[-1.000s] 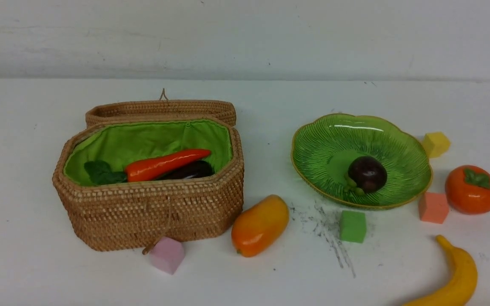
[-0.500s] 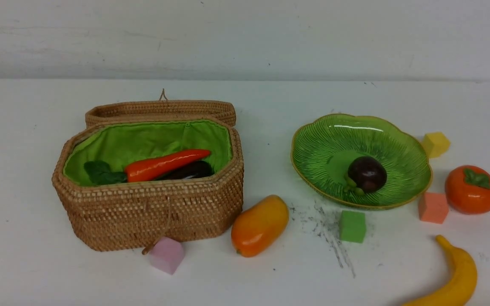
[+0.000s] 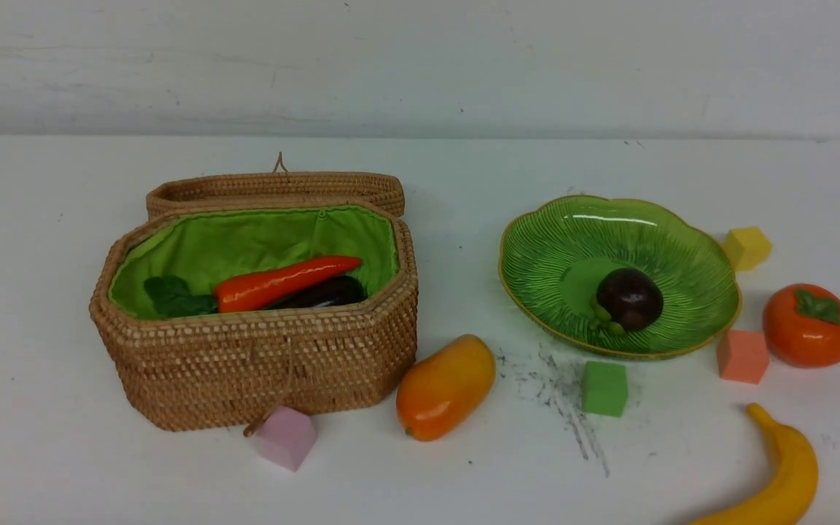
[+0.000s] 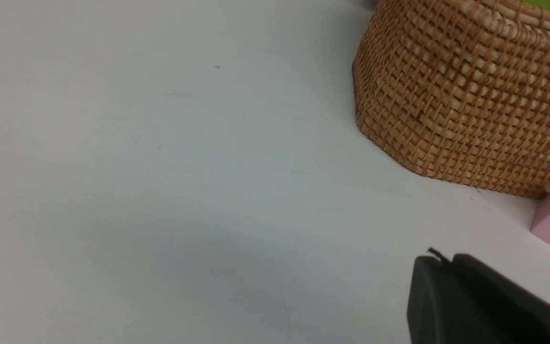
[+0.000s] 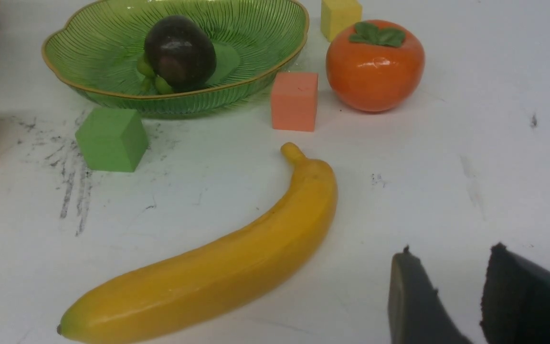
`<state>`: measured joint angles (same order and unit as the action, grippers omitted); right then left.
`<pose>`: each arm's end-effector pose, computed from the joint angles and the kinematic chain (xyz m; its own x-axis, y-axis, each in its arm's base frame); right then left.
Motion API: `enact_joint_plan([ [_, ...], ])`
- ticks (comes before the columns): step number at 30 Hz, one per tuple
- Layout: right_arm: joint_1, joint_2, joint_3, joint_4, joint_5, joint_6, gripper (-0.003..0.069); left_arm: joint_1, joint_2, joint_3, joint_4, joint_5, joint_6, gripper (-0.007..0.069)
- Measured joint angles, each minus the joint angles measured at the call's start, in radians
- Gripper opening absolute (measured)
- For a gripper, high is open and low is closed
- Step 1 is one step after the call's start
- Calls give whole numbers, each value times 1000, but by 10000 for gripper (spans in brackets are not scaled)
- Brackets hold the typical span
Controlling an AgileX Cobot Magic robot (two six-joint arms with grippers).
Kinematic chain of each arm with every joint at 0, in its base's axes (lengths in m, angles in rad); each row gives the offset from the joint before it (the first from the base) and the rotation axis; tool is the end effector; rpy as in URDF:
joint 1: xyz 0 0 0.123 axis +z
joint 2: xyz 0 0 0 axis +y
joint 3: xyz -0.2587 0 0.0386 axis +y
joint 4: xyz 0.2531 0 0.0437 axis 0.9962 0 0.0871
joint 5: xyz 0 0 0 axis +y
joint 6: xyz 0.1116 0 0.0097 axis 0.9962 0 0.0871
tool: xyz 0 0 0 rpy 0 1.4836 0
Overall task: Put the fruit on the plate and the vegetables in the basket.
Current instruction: Use the right arm to grab a banana and put it into the right plate
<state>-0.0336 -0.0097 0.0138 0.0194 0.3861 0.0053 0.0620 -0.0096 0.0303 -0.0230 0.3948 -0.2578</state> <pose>0.1011 -0.0026 0.1683 -0.2975 0.0333 -0.9542 0.0336 0.9991 0.0244 0.1008 0.0053 0.1614 -0.2945 -0.2942 -0.9092 -0.1401 0.9544 -0.2635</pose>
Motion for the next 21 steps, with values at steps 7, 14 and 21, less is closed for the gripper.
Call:
enact_joint_plan([
  [7,0,0,1,-25,-14,0,243,0,0,0,0,0,0,22],
  [14,0,0,11,-11,-170,0,243,0,0,0,0,0,0,22],
  [21,0,0,11,129,-451,64,243,0,0,0,0,0,0,22],
])
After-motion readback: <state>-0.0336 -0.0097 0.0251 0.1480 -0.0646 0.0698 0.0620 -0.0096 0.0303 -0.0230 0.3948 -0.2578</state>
